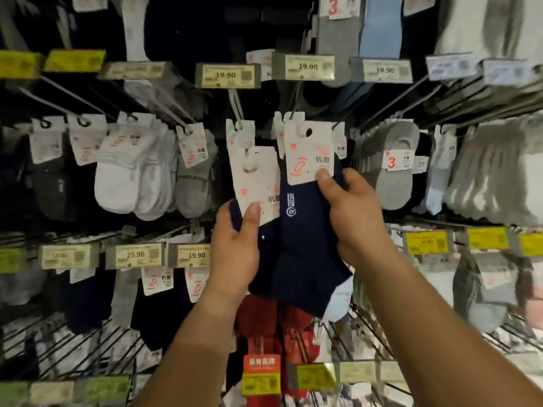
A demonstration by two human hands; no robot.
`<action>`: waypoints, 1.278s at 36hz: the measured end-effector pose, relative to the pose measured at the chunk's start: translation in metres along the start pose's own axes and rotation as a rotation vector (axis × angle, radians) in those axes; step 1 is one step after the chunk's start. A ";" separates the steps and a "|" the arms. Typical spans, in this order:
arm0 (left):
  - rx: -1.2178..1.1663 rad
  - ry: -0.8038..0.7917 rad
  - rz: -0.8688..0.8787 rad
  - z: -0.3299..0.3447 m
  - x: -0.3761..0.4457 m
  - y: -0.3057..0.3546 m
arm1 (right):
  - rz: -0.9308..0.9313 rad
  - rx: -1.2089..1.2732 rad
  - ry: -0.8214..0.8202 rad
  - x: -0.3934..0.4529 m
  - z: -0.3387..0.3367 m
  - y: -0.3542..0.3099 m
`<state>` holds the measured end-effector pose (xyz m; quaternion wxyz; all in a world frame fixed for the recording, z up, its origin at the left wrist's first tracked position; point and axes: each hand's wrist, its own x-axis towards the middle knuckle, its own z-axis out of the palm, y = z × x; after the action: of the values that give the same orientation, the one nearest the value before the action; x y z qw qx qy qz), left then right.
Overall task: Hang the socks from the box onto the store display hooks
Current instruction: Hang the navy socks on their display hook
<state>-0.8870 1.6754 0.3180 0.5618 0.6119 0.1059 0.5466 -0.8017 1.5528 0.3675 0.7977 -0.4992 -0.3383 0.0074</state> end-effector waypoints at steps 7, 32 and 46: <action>0.058 -0.032 0.035 0.003 0.027 0.004 | 0.026 -0.009 -0.019 0.055 0.018 -0.022; -0.012 -0.002 -0.010 -0.011 0.050 -0.005 | 0.046 -0.591 0.098 0.182 0.031 0.034; -0.113 -0.061 -0.115 0.006 0.053 -0.002 | -0.128 -0.390 0.032 0.052 0.037 0.037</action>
<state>-0.8609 1.7124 0.3471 0.6287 0.5884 0.0927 0.4999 -0.7701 1.6187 0.3754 0.6901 -0.6215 -0.3518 -0.1169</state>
